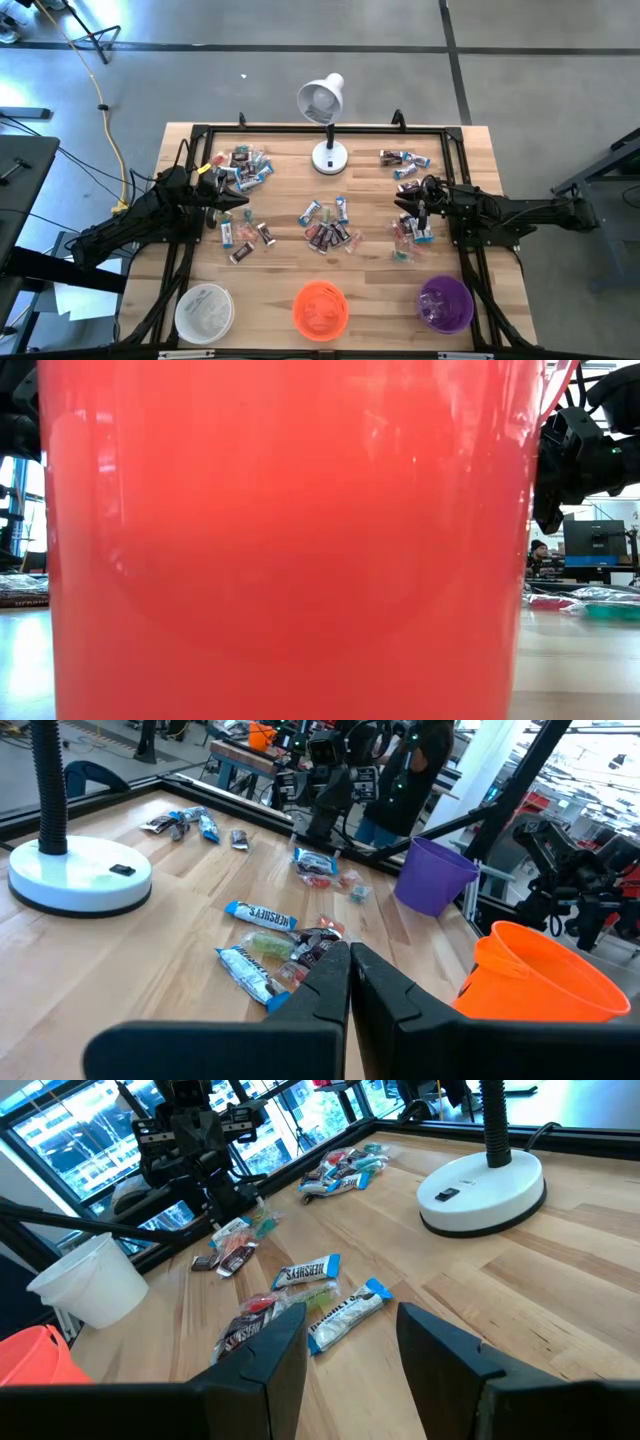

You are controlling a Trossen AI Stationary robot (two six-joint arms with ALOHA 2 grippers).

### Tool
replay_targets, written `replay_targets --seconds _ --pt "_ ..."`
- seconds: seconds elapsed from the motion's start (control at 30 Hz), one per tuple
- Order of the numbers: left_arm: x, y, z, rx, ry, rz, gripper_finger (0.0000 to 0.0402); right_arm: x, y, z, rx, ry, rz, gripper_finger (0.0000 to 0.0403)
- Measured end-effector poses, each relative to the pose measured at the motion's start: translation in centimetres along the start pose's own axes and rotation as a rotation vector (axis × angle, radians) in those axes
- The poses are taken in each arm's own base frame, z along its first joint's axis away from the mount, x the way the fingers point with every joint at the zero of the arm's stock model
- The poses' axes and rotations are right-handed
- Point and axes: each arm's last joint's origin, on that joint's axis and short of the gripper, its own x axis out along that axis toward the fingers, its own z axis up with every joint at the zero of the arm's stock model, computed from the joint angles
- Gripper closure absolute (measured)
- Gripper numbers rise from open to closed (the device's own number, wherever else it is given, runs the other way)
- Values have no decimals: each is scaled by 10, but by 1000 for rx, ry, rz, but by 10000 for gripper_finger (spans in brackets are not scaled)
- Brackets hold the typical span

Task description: Organize candy in baskets

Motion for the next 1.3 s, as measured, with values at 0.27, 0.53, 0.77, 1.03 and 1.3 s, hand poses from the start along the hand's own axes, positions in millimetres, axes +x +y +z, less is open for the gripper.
replay_targets --seconds 0.27,0.53,0.77,1.03,1.3 --pt "0 4 1 -100 -47 123 401 0 0 0 0 0 0 251" --pt "-2 7 8 -370 -194 247 402 0 0 0 0 0 0 251" --pt "-2 9 7 -449 -232 318 401 0 0 0 0 0 0 251" --pt "-3 9 9 -457 -259 334 401 0 0 0 0 0 0 251" --pt "-3 11 8 -387 -251 373 402 0 0 0 0 1 0 251"
